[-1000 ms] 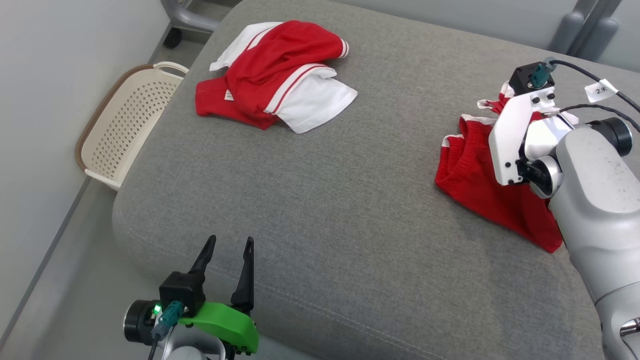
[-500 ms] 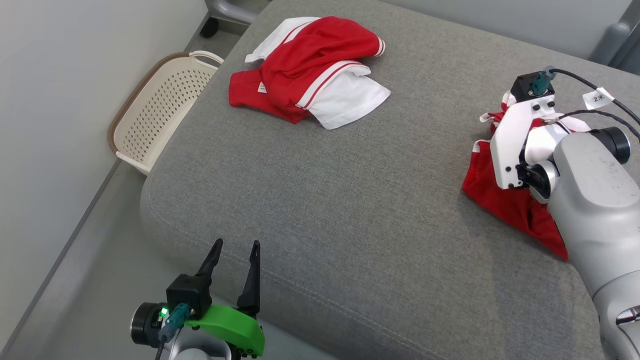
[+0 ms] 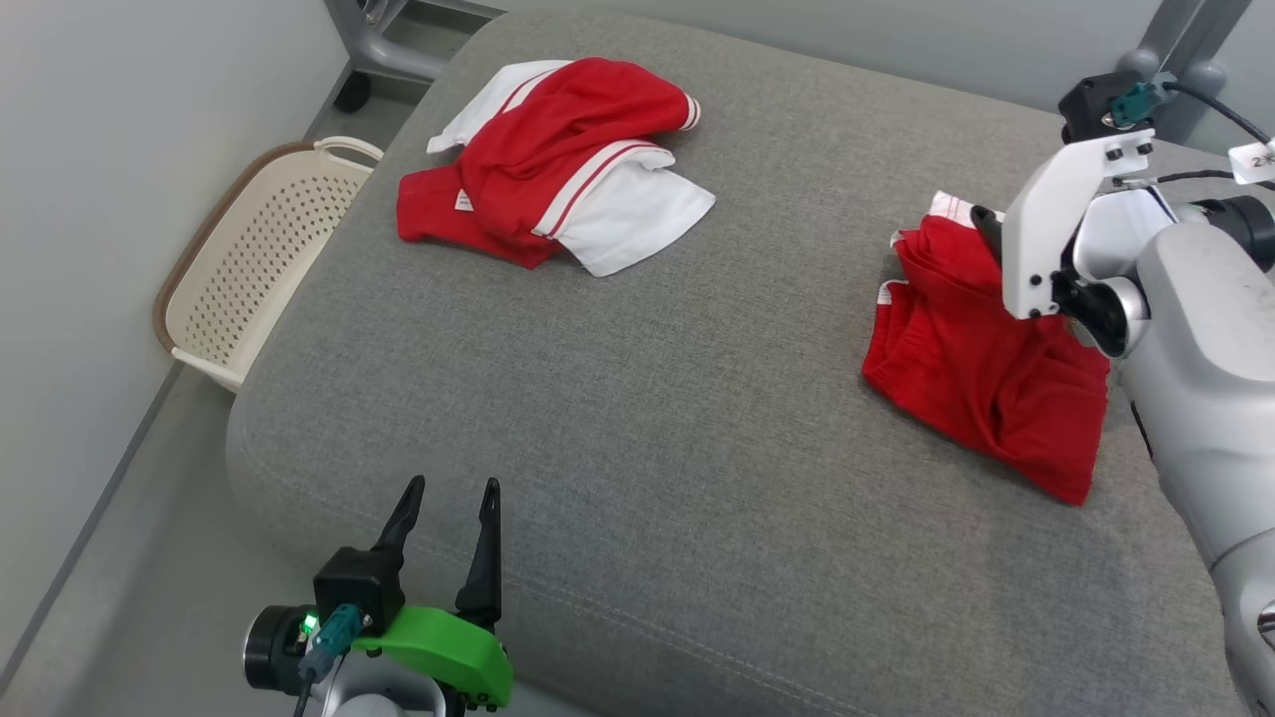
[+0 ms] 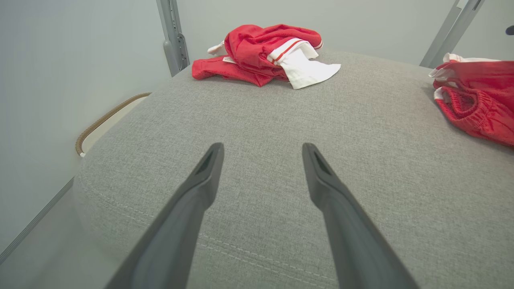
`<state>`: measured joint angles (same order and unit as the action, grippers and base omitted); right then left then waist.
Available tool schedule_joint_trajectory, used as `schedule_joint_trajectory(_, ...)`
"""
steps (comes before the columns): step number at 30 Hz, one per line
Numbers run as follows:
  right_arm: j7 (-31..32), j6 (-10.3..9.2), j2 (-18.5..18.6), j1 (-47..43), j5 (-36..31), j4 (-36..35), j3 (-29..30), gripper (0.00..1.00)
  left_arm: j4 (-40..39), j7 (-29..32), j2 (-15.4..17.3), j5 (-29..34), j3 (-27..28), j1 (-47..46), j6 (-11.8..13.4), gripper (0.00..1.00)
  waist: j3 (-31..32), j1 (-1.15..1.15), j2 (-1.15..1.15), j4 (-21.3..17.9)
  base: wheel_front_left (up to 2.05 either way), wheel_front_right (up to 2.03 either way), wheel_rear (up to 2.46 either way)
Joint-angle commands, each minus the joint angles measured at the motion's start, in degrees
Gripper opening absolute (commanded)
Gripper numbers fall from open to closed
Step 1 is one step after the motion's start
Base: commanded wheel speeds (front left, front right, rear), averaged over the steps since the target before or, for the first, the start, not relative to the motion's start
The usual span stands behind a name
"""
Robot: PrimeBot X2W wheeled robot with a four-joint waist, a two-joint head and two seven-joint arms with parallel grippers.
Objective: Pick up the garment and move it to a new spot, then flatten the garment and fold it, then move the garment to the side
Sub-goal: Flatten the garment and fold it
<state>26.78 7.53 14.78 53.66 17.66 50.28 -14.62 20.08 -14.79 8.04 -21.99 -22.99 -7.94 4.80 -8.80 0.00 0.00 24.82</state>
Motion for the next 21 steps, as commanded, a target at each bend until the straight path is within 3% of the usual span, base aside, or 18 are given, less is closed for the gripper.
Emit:
schedule_joint_trajectory(1,-0.8,-0.08,1.3,-1.0,0.6,-0.2,0.1,1.0,-0.2,-0.4,0.4,-0.2,0.0,0.7,0.3,1.0,1.5,0.0,0.0,-1.9,0.0,0.0,0.0)
schedule_joint_trajectory(7,-3.5,-0.08,5.0,-5.8,1.2,-0.7,1.2,1.0,-0.7,-0.3,1.0,-0.6,0.2,1.3,0.7,1.0,2.4,0.0,0.0,-4.2,0.0,0.0,0.0)
schedule_joint_trajectory(9,-4.4,-0.08,5.1,-7.5,1.1,-0.9,1.8,0.38,-1.1,-0.4,1.3,-0.8,0.3,1.4,0.7,1.0,2.1,0.0,0.0,-4.6,0.0,0.0,0.0)
schedule_joint_trajectory(10,-4.8,-0.08,5.1,-8.3,1.0,-1.0,2.1,0.16,-1.3,-0.4,1.3,-0.7,0.3,1.4,0.7,1.0,2.0,0.0,0.0,-4.7,0.0,0.0,0.0)
schedule_joint_trajectory(11,-5.3,-0.08,4.8,-9.1,1.0,-1.0,2.2,0.0,-1.4,-0.4,1.4,-0.8,0.3,1.3,0.8,1.0,1.8,0.0,0.0,-4.8,0.0,0.0,0.0)
schedule_joint_trajectory(21,-7.6,-0.07,1.3,-13.7,-0.1,-0.3,2.7,0.0,-2.1,-0.1,1.8,-0.8,-0.1,0.6,0.9,1.0,0.5,0.0,0.0,-4.3,0.0,0.0,0.0)
